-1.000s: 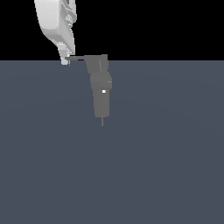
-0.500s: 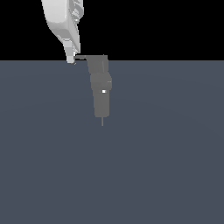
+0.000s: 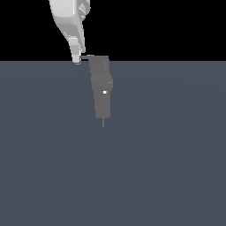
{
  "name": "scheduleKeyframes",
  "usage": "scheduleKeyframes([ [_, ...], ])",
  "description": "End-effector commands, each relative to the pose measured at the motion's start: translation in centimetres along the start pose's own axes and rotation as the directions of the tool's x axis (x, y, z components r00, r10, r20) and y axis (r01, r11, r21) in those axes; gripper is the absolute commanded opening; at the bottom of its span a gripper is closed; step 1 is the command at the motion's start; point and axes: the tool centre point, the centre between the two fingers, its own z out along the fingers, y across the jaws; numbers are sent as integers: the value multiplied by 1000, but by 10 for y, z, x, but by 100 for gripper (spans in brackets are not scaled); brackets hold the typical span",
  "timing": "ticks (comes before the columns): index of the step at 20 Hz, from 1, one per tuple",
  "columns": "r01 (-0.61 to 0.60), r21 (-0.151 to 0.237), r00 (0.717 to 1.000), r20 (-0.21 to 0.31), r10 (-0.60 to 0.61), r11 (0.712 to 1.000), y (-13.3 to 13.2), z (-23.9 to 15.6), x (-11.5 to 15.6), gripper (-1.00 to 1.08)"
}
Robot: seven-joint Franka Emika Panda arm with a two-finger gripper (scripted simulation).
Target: Turn on the faucet by rotating a designated handle.
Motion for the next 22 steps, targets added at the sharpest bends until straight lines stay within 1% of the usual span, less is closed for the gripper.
scheduleKeyframes([
  [1,-12,2,1000,0,12,1000,1,-1,20,-100],
  [15,-21,9,1000,4,21,1000,7,-5,116,-100],
  [16,-21,9,1000,4,21,1000,7,-5,116,-100],
  [17,11,-2,1000,1,-11,1000,5,0,92,-100],
  [22,6,0,1000,1,-6,1000,-5,-1,106,-100],
])
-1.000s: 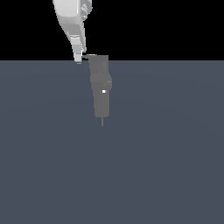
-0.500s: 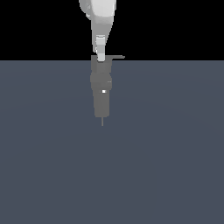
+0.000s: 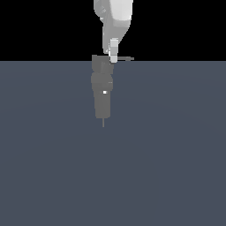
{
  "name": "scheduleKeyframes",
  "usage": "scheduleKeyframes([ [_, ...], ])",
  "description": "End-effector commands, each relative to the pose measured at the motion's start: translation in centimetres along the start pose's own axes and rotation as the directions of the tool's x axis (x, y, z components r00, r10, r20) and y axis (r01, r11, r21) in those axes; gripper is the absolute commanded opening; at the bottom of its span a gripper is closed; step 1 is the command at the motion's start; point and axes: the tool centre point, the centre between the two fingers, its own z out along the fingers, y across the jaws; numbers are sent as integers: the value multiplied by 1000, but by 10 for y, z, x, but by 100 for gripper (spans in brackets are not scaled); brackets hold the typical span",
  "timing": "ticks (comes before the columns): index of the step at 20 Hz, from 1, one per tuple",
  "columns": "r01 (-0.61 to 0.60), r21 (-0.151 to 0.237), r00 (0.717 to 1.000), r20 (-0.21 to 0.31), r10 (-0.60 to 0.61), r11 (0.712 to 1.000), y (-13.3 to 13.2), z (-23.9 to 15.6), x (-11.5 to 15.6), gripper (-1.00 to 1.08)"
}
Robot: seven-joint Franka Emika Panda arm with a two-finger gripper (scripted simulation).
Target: Turn on the faucet by rotating a designated handle.
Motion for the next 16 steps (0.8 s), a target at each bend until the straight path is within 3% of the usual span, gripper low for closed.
scheduleKeyframes([
  [1,-12,7,1000,0,12,1000,-5,-2,13,-100],
  [16,-25,11,1000,1,25,1000,-33,-4,52,-100],
])
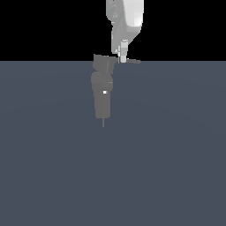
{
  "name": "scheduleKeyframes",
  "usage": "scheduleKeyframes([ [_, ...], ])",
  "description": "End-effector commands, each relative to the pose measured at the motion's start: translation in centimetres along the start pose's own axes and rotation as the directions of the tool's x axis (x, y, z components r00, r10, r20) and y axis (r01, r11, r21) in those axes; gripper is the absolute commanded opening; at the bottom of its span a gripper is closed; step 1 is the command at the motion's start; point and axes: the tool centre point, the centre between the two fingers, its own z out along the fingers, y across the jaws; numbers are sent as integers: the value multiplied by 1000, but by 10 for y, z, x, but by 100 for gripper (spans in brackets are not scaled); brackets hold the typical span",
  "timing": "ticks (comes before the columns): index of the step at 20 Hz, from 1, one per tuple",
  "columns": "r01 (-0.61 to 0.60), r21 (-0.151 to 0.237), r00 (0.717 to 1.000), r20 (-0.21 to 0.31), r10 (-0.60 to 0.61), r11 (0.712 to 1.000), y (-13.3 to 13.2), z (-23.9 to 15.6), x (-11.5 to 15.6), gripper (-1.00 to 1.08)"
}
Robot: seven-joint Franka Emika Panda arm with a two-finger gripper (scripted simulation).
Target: Turn on the faucet by rotating a designated handle.
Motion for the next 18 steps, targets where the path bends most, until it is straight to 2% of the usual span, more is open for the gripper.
scheduleKeyframes([
  [1,-26,-2,1000,0,26,1000,-2,2,20,-100],
  [18,-38,2,999,2,38,999,-29,1,60,-100],
])
